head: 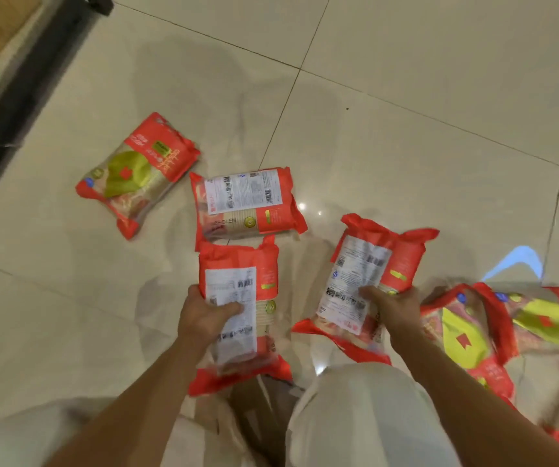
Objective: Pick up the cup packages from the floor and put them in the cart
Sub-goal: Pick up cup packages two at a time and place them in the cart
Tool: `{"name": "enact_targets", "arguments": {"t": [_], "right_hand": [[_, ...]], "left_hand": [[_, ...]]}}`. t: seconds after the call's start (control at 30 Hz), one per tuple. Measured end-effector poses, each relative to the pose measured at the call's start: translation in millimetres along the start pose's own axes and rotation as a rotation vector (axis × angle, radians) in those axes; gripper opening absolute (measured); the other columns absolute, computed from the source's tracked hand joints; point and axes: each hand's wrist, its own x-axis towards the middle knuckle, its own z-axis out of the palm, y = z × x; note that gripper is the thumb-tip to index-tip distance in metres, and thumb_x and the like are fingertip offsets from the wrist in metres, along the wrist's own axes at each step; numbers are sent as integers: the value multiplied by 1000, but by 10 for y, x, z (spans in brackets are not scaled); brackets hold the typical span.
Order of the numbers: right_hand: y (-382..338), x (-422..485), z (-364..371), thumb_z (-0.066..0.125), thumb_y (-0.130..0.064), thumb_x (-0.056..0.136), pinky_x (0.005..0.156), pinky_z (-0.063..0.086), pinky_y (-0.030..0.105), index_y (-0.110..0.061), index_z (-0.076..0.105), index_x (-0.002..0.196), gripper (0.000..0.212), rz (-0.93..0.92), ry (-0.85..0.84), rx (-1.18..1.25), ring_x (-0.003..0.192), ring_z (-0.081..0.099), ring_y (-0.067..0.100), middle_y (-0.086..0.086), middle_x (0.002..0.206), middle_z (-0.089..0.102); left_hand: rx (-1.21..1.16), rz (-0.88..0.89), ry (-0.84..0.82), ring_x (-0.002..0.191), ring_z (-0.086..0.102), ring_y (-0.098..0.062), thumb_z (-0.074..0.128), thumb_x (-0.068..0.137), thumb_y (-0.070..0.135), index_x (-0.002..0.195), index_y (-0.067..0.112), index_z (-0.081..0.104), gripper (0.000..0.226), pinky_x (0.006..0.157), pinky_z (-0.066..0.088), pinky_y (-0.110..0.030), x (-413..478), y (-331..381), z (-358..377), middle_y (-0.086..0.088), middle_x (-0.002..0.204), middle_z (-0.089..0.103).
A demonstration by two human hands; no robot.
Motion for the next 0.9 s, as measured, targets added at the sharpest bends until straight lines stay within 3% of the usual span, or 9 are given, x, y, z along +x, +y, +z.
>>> {"name": "enact_targets", "arguments": {"t": [0.2, 0.33, 0.43, 0.53, 0.63, 0.73, 0.8, 0.87, 0.9], "right_hand": [[-1481, -1583, -416, 90, -7, 67, 69, 52, 29, -17, 48, 114, 64, -261, -163, -199, 84, 67, 13, -2, 98, 67], [-2446, -2929, -683, 91, -8, 66, 78, 59, 39, -13, 48, 119, 68, -369, -281, -210, 92, 72, 22, 7, 107, 70], [-3032, -3907, -791, 93, -24, 59, 83, 62, 47, -14, 53, 121, 74, -451, -356, -216, 94, 75, 23, 5, 109, 73], [-3397, -4873, -793, 94, -20, 60, 88, 59, 49, -15, 52, 120, 73, -542, -463, -192, 94, 72, 23, 2, 106, 72], [-3456, -5744, -716, 94, -15, 60, 88, 59, 48, -13, 52, 118, 73, -608, -573, -154, 91, 72, 24, 4, 104, 71], [-3295, -6613, -596, 88, -18, 54, 86, 59, 44, -11, 52, 127, 82, -663, -757, -180, 93, 72, 24, 9, 111, 72], [-3104, -7172, -537, 90, -11, 56, 80, 58, 39, -11, 55, 121, 74, -702, -877, -218, 92, 72, 27, 9, 106, 73], [-2849, -7711, -499, 91, -10, 58, 75, 59, 37, -14, 58, 111, 63, -718, -979, -251, 85, 73, 24, 7, 98, 75], [-2694, -7952, -461, 91, -9, 60, 78, 61, 42, -16, 58, 109, 59, -710, -1036, -258, 82, 74, 23, 7, 97, 76]], "left_hand": [[-45, 156, 104, 99, 69, -25, 93, 63, 18, 113, 25, 48, 68, 93, 56, -46, -1483, 1128, -1315, 1, 107, 69], [-154, 235, 151, 98, 71, -23, 89, 45, 39, 113, 24, 53, 79, 91, 57, -50, -2775, 1665, -2373, 2, 109, 73], [-234, 285, 190, 99, 74, -22, 92, 43, 38, 120, 19, 57, 87, 91, 59, -49, -3723, 1832, -3166, 0, 110, 76], [-300, 326, 282, 100, 75, -21, 93, 45, 35, 120, 17, 60, 83, 87, 60, -44, -4629, 1700, -3923, -2, 108, 77], [-349, 343, 424, 92, 75, -21, 93, 53, 28, 120, 11, 60, 77, 71, 55, -35, -5586, 1401, -4530, -7, 106, 78], [-406, 312, 566, 93, 73, -19, 94, 62, 21, 125, 17, 57, 73, 67, 59, -37, -6523, 823, -4946, -2, 109, 76], [-431, 320, 657, 94, 72, -10, 95, 64, 18, 119, 24, 57, 67, 77, 58, -29, -7098, 432, -5154, 13, 101, 76], [-482, 298, 738, 76, 69, 8, 91, 69, 3, 106, 27, 55, 57, 65, 51, -11, -7660, -26, -5316, 20, 85, 74], [-509, 275, 773, 74, 69, 10, 92, 66, 2, 105, 27, 55, 60, 65, 52, -11, -7910, -281, -5391, 16, 88, 76]]}}
